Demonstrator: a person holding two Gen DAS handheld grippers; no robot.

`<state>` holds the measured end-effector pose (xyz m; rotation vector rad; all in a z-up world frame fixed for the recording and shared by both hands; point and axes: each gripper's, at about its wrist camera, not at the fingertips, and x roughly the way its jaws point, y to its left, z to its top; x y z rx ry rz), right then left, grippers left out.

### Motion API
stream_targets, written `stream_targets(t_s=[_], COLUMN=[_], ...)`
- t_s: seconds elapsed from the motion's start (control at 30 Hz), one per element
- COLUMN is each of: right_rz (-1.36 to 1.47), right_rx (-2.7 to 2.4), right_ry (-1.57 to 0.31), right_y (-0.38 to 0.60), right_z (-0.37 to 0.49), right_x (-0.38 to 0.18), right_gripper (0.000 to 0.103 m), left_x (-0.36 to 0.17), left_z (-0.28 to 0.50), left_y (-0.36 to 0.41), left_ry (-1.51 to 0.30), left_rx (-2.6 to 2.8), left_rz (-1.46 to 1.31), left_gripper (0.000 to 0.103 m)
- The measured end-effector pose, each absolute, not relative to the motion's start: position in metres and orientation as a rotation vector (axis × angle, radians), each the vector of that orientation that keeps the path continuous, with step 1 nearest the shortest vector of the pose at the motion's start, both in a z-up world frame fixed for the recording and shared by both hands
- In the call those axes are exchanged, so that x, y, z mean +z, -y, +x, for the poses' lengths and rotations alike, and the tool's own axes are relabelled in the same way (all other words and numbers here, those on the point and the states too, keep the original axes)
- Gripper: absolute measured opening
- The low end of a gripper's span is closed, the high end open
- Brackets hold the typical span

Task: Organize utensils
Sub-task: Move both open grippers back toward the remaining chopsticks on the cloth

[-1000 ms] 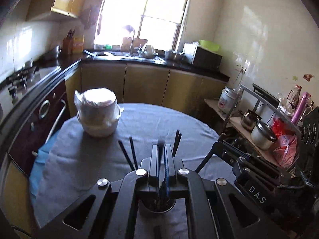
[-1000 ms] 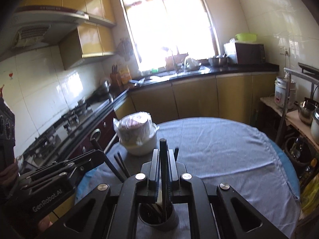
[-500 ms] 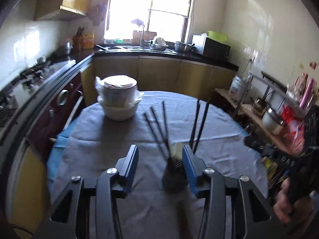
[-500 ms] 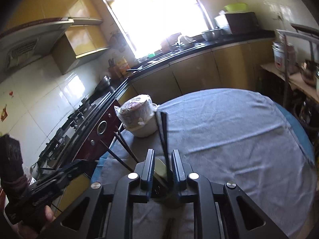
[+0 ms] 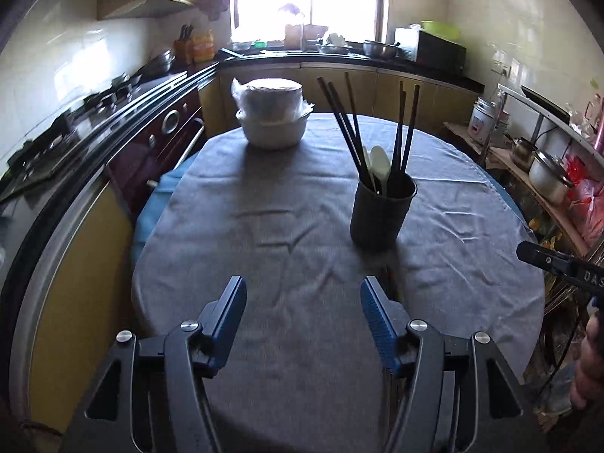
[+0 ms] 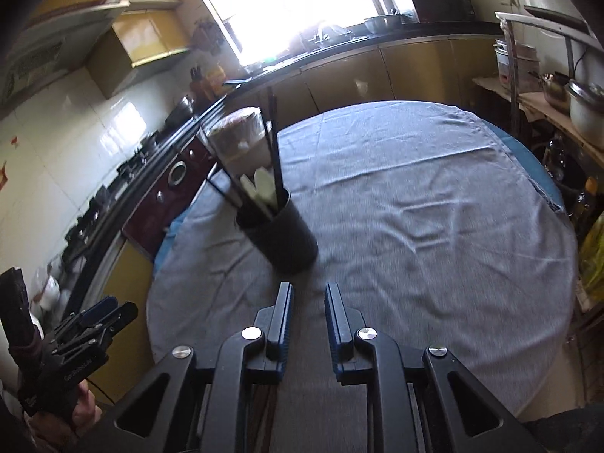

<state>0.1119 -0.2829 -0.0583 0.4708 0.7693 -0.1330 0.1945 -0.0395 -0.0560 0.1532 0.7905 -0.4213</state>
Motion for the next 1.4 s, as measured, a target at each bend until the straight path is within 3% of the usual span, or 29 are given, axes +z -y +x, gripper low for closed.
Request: stream_targets(t_s=[0.27,1.4], right_rz=[0.409,0.449], right_rx=[-0.098,-0.024], right_ry=[-0.741,-0.792], right_y=[0.254,0.25], right_z=[0.084,0.088], right_x=[-0.039,-0.061], right_gripper=[0.019,0.02], left_x=[-0.035,-0.039], left_z=[0.161,0.161], left_y=[0.031,0.03], left_ry=[-0.719,-0.717], left_rx=[-0.356,-0.293], left_rz=[0.172,0.198], left_gripper=[0.071,0.071])
